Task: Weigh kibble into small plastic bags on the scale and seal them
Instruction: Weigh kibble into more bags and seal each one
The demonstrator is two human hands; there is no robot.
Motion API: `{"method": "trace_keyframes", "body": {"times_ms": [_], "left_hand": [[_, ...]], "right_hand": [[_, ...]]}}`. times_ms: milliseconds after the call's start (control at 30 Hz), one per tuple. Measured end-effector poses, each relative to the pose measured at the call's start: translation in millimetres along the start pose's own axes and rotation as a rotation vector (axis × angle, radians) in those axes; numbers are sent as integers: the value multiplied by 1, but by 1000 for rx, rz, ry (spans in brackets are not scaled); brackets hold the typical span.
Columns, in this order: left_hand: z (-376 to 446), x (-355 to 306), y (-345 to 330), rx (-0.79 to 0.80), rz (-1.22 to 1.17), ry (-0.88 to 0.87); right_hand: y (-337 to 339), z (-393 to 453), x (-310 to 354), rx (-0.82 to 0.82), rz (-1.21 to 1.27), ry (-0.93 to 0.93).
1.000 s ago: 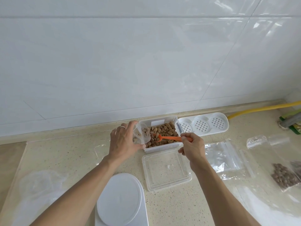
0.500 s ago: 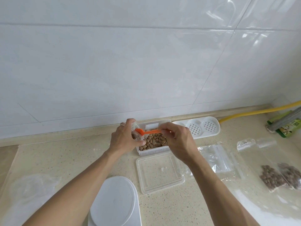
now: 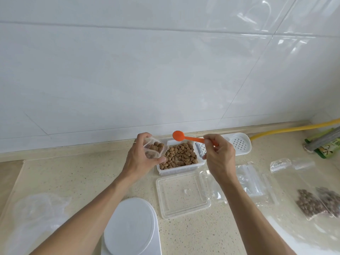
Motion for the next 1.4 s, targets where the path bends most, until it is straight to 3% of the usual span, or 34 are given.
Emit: {"method": "trace_keyframes", "body": {"times_ms": [200, 433, 600, 900, 1133, 1400], "left_hand": [[-18, 6, 26, -179, -75, 23], [-14, 9, 23, -129, -42, 45], [-23, -9, 16, -96, 27, -40], [-47, -53, 7, -56, 81, -170], [-100, -90, -27, 44, 52, -276], [-159, -82, -71, 170, 56, -273]], "right_hand": [[-10, -13, -50, 30, -83, -166], [-16, -24, -78, 59, -129, -280], [-14, -29, -85, 30, -157, -326], [18, -53, -78, -119, 244, -513], [59, -135, -95, -210, 376, -652], [79, -269, -159, -353, 434, -908]]}}
Point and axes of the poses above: each hand's wrist, its own z-axis towards the middle knuckle, its own y-axis out of the back of the hand, x = y × z, the point moved 8 cm from there along z, towards the middle knuckle, and after that the axes turned 2 degrees about y, right-handed, at the moved point
